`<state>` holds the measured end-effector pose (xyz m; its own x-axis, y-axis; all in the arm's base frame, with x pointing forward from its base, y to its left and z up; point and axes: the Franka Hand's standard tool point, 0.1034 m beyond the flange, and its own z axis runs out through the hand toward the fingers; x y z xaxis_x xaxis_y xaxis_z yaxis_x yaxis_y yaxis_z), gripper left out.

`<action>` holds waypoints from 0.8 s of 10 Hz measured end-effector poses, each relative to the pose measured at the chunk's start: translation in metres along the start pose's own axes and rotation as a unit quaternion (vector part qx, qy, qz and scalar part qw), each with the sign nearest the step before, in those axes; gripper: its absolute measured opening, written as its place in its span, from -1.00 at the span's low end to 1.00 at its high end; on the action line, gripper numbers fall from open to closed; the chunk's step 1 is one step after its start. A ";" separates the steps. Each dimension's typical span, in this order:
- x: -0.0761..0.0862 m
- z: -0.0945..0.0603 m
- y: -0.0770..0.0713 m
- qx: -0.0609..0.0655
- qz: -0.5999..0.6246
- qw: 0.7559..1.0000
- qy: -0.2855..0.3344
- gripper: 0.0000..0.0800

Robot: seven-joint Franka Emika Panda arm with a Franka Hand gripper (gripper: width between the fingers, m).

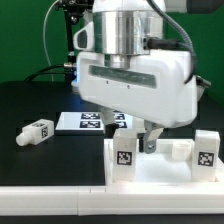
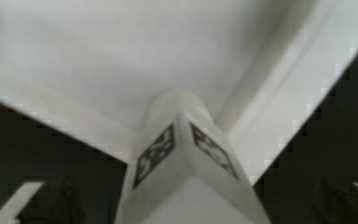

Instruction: Assemble square table

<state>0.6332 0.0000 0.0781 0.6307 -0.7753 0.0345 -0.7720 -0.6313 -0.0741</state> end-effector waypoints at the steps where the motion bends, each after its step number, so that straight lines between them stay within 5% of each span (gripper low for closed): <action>1: 0.001 0.000 0.001 -0.002 -0.023 1.000 0.002 0.62; 3: 0.005 -0.002 0.001 -0.007 -0.121 0.993 0.004 0.62; 5: 0.021 -0.018 -0.011 0.004 -0.293 0.956 0.005 0.62; 6: 0.020 -0.016 -0.010 0.003 -0.276 0.961 0.003 0.62; 8: 0.021 -0.016 -0.009 0.003 -0.270 0.963 0.003 -0.03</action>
Offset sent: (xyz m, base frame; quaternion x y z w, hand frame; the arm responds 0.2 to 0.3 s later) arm 0.0494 0.0070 0.0330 0.0675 -0.0507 -0.4007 0.9123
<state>0.6523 -0.0106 0.0951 0.9394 -0.3344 0.0757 -0.3314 -0.9422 -0.0495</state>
